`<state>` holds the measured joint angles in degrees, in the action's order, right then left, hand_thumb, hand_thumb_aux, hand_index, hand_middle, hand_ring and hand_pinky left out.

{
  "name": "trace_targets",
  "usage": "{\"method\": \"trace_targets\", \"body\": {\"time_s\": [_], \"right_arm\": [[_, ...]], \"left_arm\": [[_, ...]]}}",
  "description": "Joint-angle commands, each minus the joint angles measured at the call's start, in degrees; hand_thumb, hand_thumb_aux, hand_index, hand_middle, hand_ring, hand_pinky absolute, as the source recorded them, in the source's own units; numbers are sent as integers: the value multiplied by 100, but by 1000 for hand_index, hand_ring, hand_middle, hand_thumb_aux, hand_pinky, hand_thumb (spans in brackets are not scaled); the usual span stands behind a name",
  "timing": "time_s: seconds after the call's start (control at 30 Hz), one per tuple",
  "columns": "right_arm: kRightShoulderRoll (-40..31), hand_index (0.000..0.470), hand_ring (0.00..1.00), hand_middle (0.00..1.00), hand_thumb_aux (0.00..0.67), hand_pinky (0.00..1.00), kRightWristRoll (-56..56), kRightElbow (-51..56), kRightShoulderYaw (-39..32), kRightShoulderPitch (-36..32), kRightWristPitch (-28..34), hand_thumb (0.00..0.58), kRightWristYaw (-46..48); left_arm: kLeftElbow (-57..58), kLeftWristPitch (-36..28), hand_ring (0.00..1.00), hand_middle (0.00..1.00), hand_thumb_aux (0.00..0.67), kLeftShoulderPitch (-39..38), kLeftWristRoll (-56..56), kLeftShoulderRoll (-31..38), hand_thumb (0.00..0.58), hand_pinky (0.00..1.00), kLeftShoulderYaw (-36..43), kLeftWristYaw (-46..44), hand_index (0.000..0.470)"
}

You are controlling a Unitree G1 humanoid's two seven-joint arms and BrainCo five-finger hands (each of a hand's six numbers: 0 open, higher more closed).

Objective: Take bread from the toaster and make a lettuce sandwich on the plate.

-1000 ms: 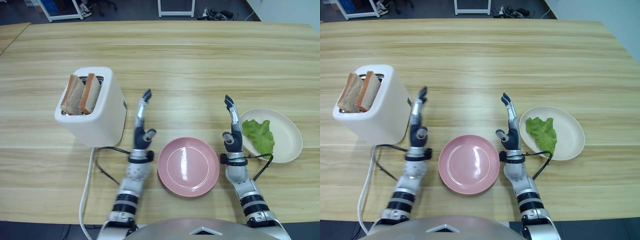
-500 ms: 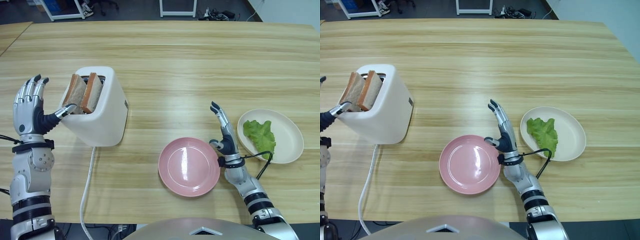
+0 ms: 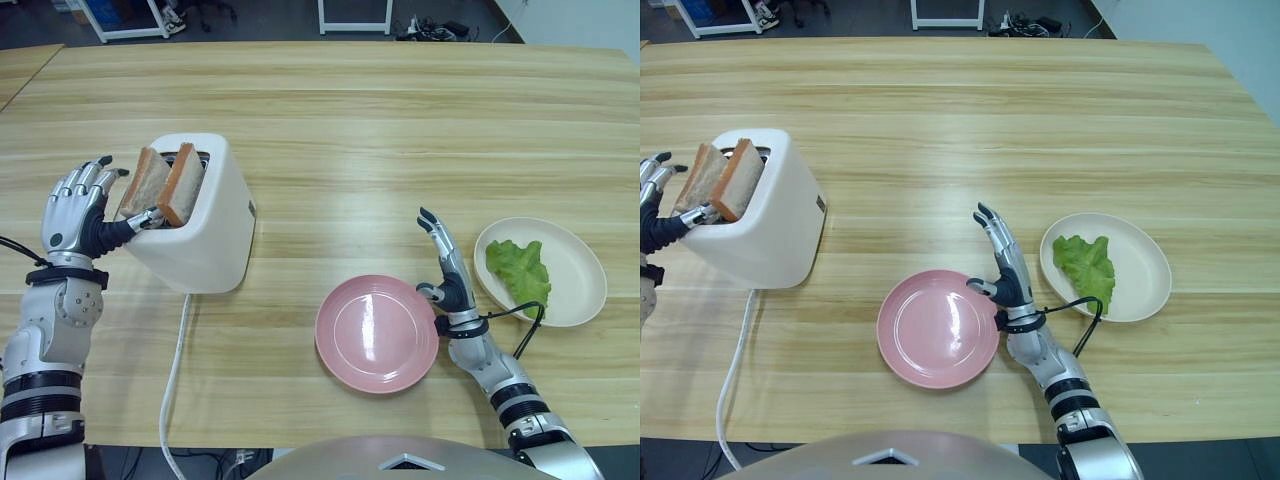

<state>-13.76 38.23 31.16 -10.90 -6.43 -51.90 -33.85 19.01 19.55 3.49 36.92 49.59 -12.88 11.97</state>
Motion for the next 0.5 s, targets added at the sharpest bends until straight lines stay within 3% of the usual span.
{"method": "trace_targets", "body": {"time_s": [0.03, 0.23, 0.27, 0.3, 0.33, 0.37, 0.4, 0.5], "right_arm": [[-38, 0, 0, 0, 0, 0, -36, 9, -37, 25, 12, 0, 5], [-25, 0, 0, 0, 0, 0, -53, -6, -63, 60, 50, 0, 4], [-13, 0, 0, 0, 0, 0, -61, 12, -56, 62, 70, 0, -10], [-1, 0, 0, 0, 0, 0, -63, 34, -52, 63, 85, 0, -26], [9, 0, 0, 0, 0, 0, -63, 55, -51, 65, 98, 0, -42], [22, 0, 0, 0, 0, 0, -59, 83, -53, 68, 109, 0, -62], [33, 0, 0, 0, 0, 0, -51, 111, -57, 69, 117, 0, -84], [58, 0, 0, 0, 0, 0, -39, 181, -64, 64, 127, 0, -162]], "left_arm": [[-216, 97, 4, 4, 670, -463, -3, 89, 580, 4, 203, -205, 470], [-687, 104, 27, 27, 670, -549, -157, 7, 580, 27, 192, -106, 470], [-657, 31, 67, 67, 670, -433, -155, -84, 580, 67, 144, 107, 470], [-597, -84, 157, 157, 670, -299, -120, -173, 580, 157, 88, 358, 470], [-523, -202, 314, 314, 670, -171, -67, -248, 580, 314, 46, 609, 470], [-413, -299, 855, 855, 670, -13, -72, -347, 580, 855, -14, 886, 470], [-300, -366, 1000, 1000, 670, 137, -79, -431, 580, 1000, -63, 1143, 470], [-175, -189, 1000, 1000, 670, 594, -364, -808, 580, 1000, -379, 2163, 470]]}}
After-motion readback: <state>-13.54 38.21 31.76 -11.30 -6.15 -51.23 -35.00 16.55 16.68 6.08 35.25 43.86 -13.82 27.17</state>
